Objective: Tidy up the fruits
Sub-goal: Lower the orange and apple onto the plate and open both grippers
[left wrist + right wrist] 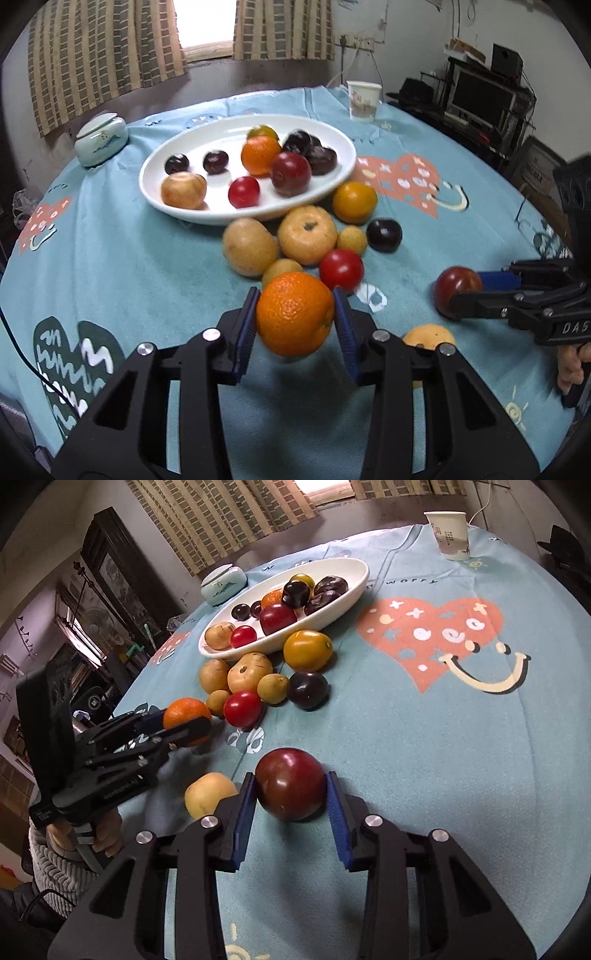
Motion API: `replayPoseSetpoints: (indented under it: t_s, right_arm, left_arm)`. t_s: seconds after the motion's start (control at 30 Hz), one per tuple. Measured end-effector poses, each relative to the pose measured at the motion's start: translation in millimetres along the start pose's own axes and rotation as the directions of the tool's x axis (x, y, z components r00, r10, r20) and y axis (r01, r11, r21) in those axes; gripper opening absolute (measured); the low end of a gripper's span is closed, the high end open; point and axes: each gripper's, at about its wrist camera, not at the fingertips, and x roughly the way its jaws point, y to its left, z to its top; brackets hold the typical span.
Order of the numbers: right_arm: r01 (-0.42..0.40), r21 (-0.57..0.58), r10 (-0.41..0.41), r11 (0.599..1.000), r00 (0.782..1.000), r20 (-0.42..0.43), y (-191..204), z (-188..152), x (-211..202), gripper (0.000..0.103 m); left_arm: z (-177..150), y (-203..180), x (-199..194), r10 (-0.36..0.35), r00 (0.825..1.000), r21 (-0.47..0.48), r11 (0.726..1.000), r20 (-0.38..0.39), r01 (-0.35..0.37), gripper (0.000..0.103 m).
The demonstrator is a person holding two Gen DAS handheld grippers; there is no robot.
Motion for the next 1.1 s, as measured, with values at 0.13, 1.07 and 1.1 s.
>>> replayPoseSetpoints:
  t_s: [0.13,1.07,1.1]
  right_arm:
    - [0.002,0.020,-0.003,1.000,0.997,0.076,-2,22,-9,0.038]
    - [0.246,0.004,-0.240,0.969,0.941,0.237,6,177,80,0.073]
    - [0.255,-0.003,-0.247,0.967,0.937,0.249,9,178,75,0.073]
  left_arm:
    - [31,21,-9,0.051,0.998,-0.058,0.997,0.047,-0.048,0.040]
    - [117,95,68,0.274,0.960,-0.271,0.929,0.049,-0.252,0.080]
    - [116,96,67,0.274,0.961,-0.274,0.928,0.043,-0.252,0.080]
